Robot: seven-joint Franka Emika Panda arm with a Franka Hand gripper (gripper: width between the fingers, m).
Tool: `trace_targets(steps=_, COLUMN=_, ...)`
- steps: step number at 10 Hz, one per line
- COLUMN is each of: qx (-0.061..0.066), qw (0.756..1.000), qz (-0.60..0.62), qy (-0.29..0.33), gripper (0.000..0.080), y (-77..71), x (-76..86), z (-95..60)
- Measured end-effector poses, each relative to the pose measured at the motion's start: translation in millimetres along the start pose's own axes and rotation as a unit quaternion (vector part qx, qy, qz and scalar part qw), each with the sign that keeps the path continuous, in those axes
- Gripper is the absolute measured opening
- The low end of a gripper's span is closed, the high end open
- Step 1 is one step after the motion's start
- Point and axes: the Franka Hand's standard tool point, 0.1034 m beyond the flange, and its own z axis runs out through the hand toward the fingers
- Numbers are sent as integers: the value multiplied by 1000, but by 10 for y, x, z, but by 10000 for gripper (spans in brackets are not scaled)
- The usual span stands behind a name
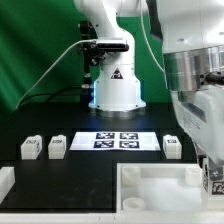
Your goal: Assemble one leg
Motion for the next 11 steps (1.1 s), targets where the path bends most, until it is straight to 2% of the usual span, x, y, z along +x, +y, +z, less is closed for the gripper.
trace_targets(steps=1, qx=0, qw=1000, qz=-22, qy=0, gripper=298, y=1, x=2, z=3)
trace_targets(steps=3, qx=-1, qw=999, qz=-36, qy=0, gripper=584, y=5, x=-4, z=11)
trace_targets(steps=4, qx=-1, qw=999, qz=-52, qy=1, gripper=584, y=7, x=-6, z=15)
trace_targets(steps=5, qx=0, qw=988, qz=-156, qy=1, gripper=635, y=7, x=-13, z=26)
trace_targets(steps=7, qx=-2, qw=966, qz=-259, qy=1, gripper=647, y=13, x=-27, z=30)
trace_targets(steps=9, qx=-2, qw=933, qz=-359, qy=1, gripper=649, y=11, x=-18, z=29)
trace_targets(steps=10, qx=-8, qw=915, qz=-403, qy=2, gripper=649, y=23, x=-30, z=29)
trace_targets(steps=11, qx=-35, qw=860, qz=-510, qy=11, gripper=649, y=19, x=-76, z=-15)
